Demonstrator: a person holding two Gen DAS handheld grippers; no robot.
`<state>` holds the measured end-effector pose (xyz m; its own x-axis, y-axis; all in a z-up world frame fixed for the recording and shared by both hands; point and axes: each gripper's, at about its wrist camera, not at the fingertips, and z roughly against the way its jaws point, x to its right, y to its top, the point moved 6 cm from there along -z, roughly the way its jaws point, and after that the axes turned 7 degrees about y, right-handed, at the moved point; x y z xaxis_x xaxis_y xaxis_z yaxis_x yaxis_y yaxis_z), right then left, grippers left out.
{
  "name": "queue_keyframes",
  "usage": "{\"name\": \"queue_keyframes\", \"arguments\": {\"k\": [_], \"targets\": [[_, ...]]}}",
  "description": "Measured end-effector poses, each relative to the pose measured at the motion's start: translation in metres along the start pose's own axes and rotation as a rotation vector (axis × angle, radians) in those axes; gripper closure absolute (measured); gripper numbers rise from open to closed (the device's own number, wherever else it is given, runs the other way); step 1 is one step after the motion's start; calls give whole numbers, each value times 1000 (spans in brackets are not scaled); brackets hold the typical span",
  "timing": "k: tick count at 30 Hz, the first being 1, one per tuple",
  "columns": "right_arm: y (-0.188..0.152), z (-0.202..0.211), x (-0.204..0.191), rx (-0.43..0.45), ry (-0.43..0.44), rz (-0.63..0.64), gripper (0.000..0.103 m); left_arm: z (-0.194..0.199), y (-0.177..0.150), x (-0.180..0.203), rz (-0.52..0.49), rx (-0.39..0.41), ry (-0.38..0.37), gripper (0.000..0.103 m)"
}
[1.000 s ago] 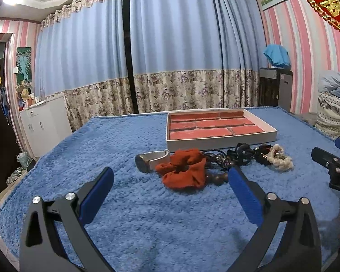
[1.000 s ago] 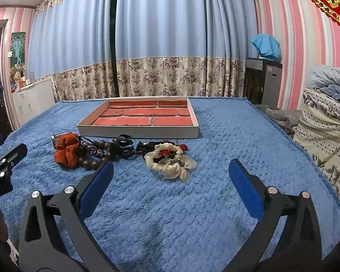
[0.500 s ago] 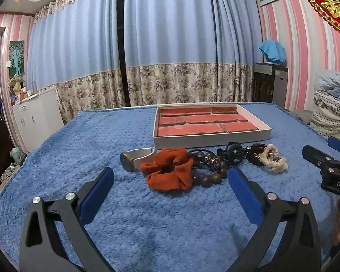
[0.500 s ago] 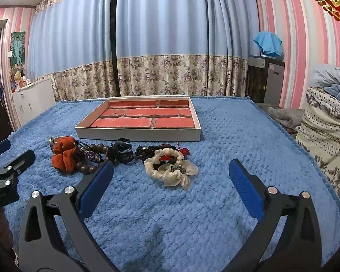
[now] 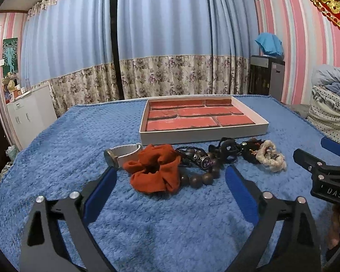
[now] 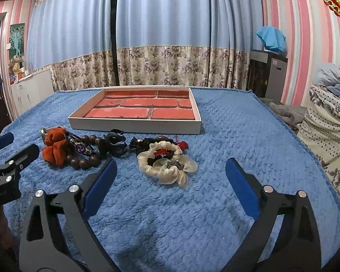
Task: Organize jewelry
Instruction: 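Grasp the orange scrunchie with the left tool while the right tool grasps the cream hair tie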
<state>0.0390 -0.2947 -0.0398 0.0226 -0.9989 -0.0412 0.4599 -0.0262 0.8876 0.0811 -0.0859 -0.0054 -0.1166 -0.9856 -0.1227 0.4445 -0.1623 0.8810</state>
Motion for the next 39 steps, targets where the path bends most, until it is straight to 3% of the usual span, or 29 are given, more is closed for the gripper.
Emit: {"name": "queue_keyframes", "arguments": {"k": [2, 6, 8, 25, 34, 39], "targets": [[-1, -4, 2, -12, 5, -1, 12, -6, -1, 3, -2, -20, -7, 19], [-2, -12, 4, -30, 12, -1, 17, -17, -5, 5, -4, -55, -7, 20], [-3, -17, 4, -42, 19, 3, 20, -23, -6, 4, -7, -71, 0, 29], [-9, -57, -9, -154, 38, 38, 36, -69, -20, -14, 36, -232, 0, 37], [-15, -79, -6, -241, 28, 32, 51, -87, -27, -17, 47, -312, -29, 44], [-16, -82, -2, -252, 26, 17, 69, -91, -27, -20, 74, -325, -53, 65]]}}
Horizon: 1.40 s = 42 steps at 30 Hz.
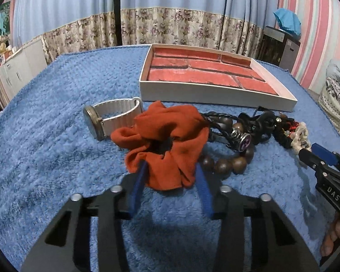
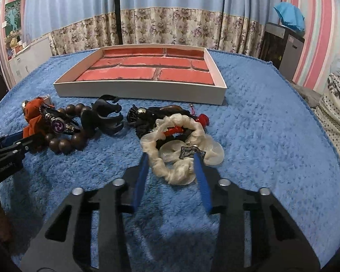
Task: Organize jewelry
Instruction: 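Grasp the orange scrunchie with the left tool while the right tool grasps the cream hair tie, then carry the scrunchie into the tray with the left tool while the right tool carries the hair tie in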
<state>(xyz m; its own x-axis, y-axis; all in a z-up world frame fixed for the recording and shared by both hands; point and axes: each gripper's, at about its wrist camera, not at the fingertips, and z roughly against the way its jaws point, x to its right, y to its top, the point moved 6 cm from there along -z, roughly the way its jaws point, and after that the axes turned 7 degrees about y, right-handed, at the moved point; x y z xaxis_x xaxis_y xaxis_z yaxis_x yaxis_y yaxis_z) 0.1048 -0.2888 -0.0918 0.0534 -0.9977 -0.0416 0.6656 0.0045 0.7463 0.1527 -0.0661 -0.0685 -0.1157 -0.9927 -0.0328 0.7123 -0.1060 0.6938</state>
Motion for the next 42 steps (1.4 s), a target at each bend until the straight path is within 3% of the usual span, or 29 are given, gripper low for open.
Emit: {"name": "queue_keyframes", "arguments": {"k": [5, 8, 16, 42], "targets": [[0, 3, -1, 13, 7, 7, 89, 4, 0, -2, 11, 12, -2, 75], [0, 6, -2, 17, 10, 14, 92, 9, -1, -3, 7, 20, -1, 77], [-3, 21, -5, 40, 12, 8, 94, 26, -5, -5, 2, 43, 2, 81], [8, 94, -16, 202, 27, 22, 98, 98, 5, -10, 6, 192, 4, 82]]}}
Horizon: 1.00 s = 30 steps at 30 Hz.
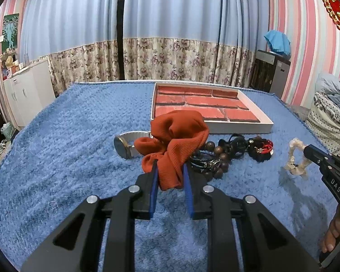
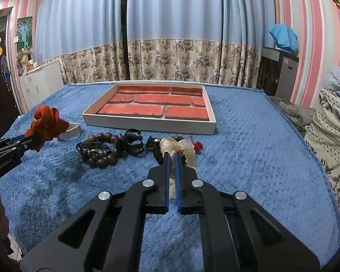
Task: Organize jewelry
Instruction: 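Carry the scrunchie into the tray with the left tool while the right tool carries the hair tie in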
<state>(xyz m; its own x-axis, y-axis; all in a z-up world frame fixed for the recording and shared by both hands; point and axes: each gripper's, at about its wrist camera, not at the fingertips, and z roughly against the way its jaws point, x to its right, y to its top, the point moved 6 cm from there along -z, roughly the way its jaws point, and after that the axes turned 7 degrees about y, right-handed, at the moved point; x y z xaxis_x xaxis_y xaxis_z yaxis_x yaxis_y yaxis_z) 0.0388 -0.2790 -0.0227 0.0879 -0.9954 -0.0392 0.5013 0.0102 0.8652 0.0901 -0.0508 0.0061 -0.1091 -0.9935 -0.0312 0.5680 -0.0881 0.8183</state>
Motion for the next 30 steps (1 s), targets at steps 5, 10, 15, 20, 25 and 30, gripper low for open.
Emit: {"name": "queue_keyframes", "arguments": {"k": [5, 10, 15, 20, 25, 30], "targets": [[7, 8, -1, 37, 2, 8, 98, 4, 4, 0, 5, 12, 0, 82], [15, 15, 1, 74, 14, 7, 99, 5, 5, 0, 5, 15, 1, 82], [25, 22, 3, 114, 15, 23, 99, 6, 13, 0, 9, 29, -3, 82], [39, 29, 2, 169, 22, 38, 100, 8, 27, -1, 8, 57, -6, 82], [52, 28, 2, 192, 41, 45, 101, 8, 43, 0, 5, 88, -10, 82], [65, 24, 5, 209, 39, 51, 101, 5, 58, 4, -1, 109, -22, 82]]}}
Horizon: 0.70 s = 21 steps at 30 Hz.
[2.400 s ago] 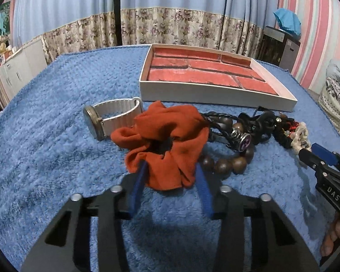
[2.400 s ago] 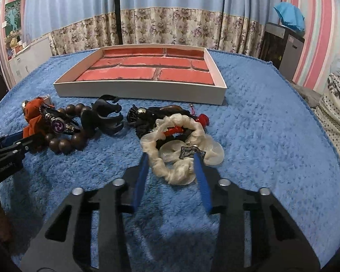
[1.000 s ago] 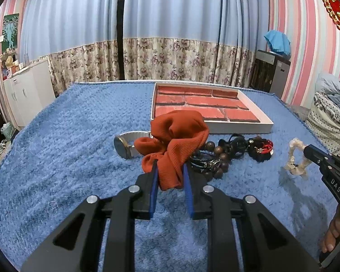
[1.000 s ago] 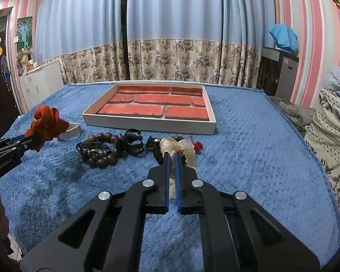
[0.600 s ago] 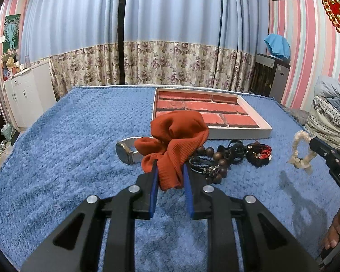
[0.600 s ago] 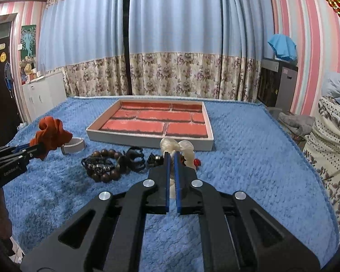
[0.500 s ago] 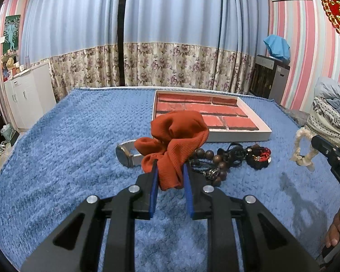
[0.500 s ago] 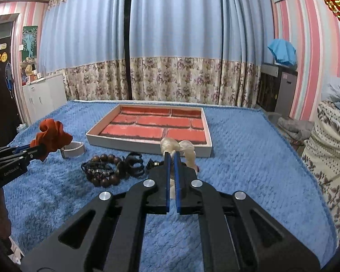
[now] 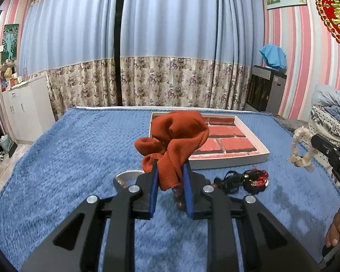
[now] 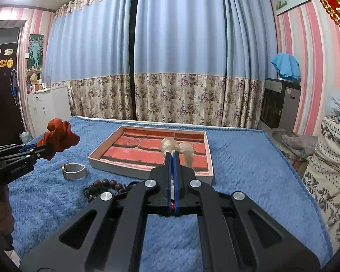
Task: Organize jewelry
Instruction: 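Carry the scrunchie into the tray with the left tool while the right tool carries the hair tie in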
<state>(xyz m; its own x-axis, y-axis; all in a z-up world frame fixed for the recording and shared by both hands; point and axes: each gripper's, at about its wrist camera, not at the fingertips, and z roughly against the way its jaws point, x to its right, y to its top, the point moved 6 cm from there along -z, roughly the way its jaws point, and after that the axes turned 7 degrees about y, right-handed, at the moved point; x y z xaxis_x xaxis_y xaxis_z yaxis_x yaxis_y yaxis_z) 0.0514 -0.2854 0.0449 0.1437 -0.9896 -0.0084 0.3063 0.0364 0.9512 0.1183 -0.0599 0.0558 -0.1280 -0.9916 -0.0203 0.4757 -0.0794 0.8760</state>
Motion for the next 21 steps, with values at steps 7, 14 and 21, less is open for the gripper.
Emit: {"name": "queue_keyframes", "arguments": {"k": [7, 14, 21], "targets": [[18, -11, 16, 26, -10, -24, 101, -18, 16, 1, -4, -1, -8, 82], [47, -18, 29, 70, -24, -10, 101, -34, 38, 4, -12, 28, 3, 82], [73, -27, 34, 109, -19, -11, 101, -43, 66, 9, -14, 69, -2, 82]]}}
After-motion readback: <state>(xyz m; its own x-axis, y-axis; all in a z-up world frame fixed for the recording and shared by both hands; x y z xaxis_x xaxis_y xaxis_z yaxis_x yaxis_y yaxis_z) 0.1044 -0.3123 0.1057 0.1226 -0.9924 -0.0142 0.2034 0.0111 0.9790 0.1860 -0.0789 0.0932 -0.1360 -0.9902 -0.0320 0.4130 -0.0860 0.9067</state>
